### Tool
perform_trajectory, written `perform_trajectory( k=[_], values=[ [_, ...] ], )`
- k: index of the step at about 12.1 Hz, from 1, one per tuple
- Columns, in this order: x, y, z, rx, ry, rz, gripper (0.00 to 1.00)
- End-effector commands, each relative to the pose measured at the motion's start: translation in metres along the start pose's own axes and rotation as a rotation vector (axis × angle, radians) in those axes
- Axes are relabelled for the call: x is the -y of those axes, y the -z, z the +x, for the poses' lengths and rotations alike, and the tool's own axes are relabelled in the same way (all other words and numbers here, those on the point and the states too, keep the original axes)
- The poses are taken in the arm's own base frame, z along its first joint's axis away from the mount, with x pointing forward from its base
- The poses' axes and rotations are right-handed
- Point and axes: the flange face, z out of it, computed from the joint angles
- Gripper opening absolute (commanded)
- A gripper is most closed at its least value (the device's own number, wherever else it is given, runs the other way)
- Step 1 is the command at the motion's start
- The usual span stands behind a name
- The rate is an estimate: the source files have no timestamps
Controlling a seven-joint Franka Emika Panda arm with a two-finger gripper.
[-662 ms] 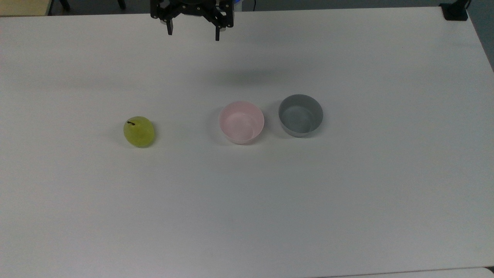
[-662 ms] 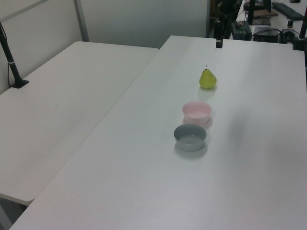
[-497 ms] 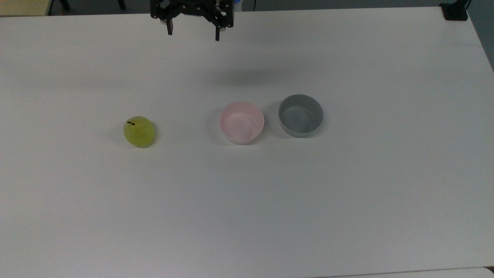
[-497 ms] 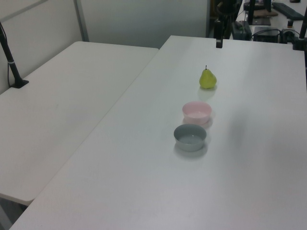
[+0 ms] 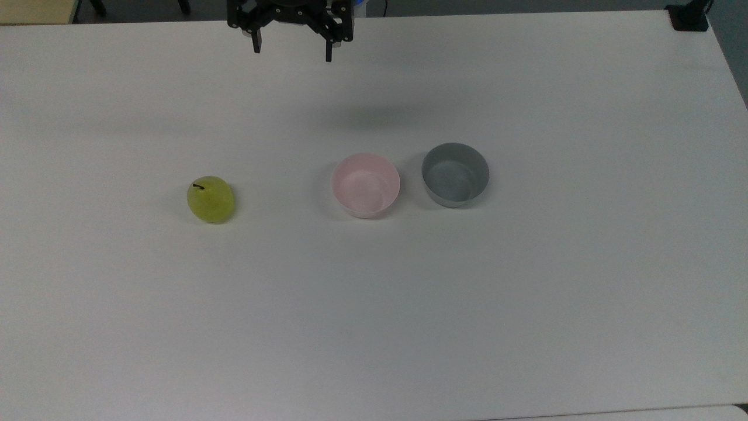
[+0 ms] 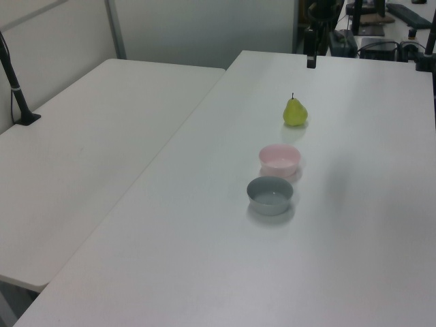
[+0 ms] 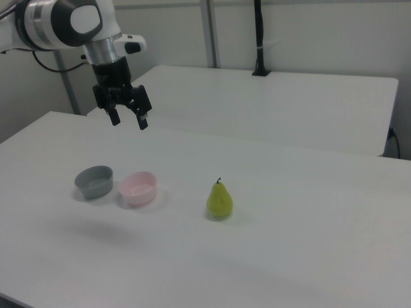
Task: Place the pear in the bowl
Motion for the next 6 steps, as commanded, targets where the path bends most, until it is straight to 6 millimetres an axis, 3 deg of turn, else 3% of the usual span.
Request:
perform_trajectory(
  k=[1,4,6],
  values=[
    [-0.004,0.003,-0.009,0.018,-0.007,0.009,1.0],
    [-0.011,-0.002,-0.006,0.022,0.032,0.008,1.0],
    [-0.033,-0.011,0.0,0.024,0.027,-0.001,1.0]
  ],
)
